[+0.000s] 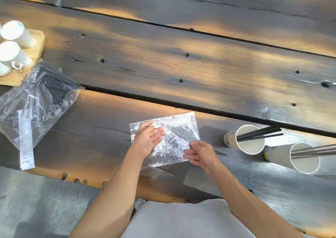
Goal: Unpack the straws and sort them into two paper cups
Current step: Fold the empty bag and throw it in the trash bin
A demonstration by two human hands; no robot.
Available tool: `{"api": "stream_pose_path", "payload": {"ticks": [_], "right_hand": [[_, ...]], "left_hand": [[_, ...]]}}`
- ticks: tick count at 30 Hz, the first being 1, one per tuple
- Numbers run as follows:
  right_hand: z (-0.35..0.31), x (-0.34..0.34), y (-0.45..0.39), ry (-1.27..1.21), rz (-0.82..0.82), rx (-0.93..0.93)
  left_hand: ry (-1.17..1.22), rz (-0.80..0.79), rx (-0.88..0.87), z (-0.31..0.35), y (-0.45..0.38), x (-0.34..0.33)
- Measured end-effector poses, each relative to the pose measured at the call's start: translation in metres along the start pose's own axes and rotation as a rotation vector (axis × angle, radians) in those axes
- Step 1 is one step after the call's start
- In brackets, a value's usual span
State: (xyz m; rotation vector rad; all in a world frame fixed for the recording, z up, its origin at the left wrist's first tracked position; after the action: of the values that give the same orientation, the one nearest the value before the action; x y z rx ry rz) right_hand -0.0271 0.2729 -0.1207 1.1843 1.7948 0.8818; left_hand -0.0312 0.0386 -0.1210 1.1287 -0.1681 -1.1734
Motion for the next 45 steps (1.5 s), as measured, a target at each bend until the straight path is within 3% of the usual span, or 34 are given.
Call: {"api": "stream_pose_path", "payload": {"ticks": [4, 8, 10, 15, 18, 21, 22, 24, 27, 30, 33, 37, 40, 45], "right_hand": [[-0.015, 0.015, 0.005, -0.004, 0.07, 0.065], [-0.03, 0.016, -0.002, 0.078, 0.108, 0.09], [-0.036, 0.013, -0.008, 0.134, 0.091, 0.084], [-0.049, 0.009, -0.017, 0.197, 0.051, 0.081], [-0.052, 0.006, -0.018, 0.253, 0.026, 0.053], [-0.057, 0.009, -0.016, 0.369, 0.032, 0.043], [-0.058, 0.009, -0.017, 0.395, 0.037, 0.044], [-0.06, 0.009, -0.019, 0.412, 0.061, 0.036], [-0.067, 0.007, -0.029, 0.627, 0.101, 0.024], [-0.079, -0.004, -0.037, 0.878, 0.096, 0.036], [-0.098, -0.011, -0.036, 0.98, 0.138, 0.09], [-0.116, 0.001, -0.016, 0.754, 0.244, 0.263], [-0.107, 0.027, -0.009, 0.476, 0.357, 0.222], [-0.071, 0.008, -0.022, -0.029, 0.038, 0.047]], "left_hand": [[0.1, 0.168, -0.146, 0.033, 0.006, 0.032], [-0.223, 0.29, -0.161, 0.052, 0.003, 0.028], [-0.305, 0.211, -0.127, 0.05, -0.007, 0.006], [-0.216, -0.159, 0.064, 0.015, -0.03, -0.052], [-0.106, -0.123, 0.027, 0.022, -0.037, -0.051], [0.112, 0.077, -0.18, 0.054, -0.036, -0.022], [0.046, 0.154, -0.229, 0.066, -0.033, -0.01], [-0.372, 0.277, -0.233, 0.088, -0.026, 0.002], [-1.054, 0.234, -0.197, 0.1, -0.028, -0.022], [-1.313, 0.122, -0.104, 0.086, -0.037, -0.04], [-1.375, 0.131, -0.006, 0.078, -0.042, -0.041], [-1.231, 0.108, -0.012, 0.08, -0.04, -0.038], [-1.034, 0.088, -0.038, 0.081, -0.038, -0.02], [-0.831, 0.023, -0.041, 0.079, -0.028, -0.009]]}}
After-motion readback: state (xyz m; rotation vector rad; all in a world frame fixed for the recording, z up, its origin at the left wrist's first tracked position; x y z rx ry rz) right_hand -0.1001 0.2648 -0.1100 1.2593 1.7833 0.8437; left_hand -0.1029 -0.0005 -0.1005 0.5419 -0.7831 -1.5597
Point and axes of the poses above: each hand's wrist, its own y-axis away from the middle knuckle, its own x-axis out of the back of the hand, z = x × y, the point moved 10 cm from there along -y, towards the middle knuckle, and after that the axes turned 15 degrees about -z, right-handed, at the moved point
